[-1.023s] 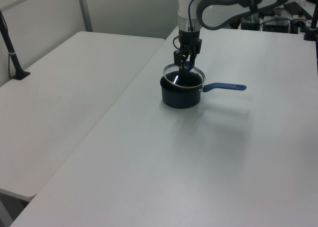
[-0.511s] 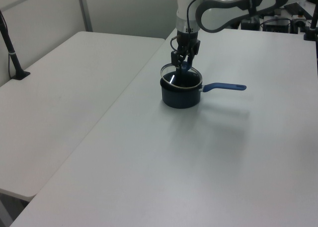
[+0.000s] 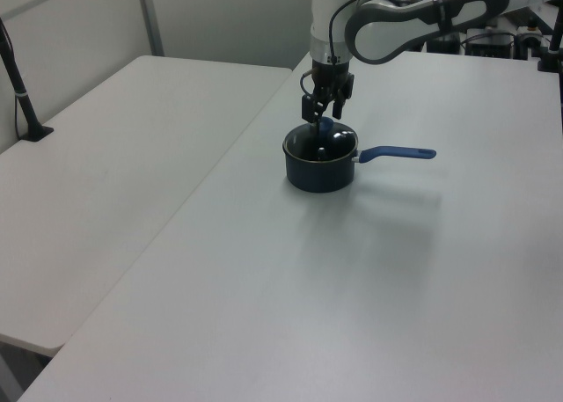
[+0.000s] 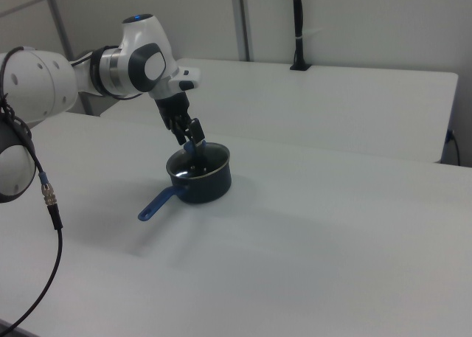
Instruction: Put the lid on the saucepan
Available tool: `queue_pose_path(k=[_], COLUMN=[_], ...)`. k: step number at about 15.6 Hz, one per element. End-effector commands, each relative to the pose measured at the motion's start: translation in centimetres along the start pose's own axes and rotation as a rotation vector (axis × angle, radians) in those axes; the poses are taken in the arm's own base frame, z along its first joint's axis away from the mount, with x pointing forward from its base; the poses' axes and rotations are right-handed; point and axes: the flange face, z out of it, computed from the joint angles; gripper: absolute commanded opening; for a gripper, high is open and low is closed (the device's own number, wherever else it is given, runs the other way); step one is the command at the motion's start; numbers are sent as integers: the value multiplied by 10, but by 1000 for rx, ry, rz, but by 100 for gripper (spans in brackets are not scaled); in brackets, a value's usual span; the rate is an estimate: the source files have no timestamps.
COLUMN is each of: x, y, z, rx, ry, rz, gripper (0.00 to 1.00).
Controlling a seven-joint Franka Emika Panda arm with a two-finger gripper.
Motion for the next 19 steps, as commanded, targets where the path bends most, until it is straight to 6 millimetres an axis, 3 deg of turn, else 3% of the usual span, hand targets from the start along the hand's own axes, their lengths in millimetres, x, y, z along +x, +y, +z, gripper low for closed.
queue_pose_path(k=[1,4,7,14,17,19], x=[1,0,-7,-80,-118,-137], y=[-2,3,22,98,112,118], z=[-5,-15,-64,-187,-209,-211], rx=[-18,-15,-16,19,2,0], ry=[20,15,3,-83,-107,-111], rz=[32,42,65,141,139,102], gripper=[100,100,100,100,100,100])
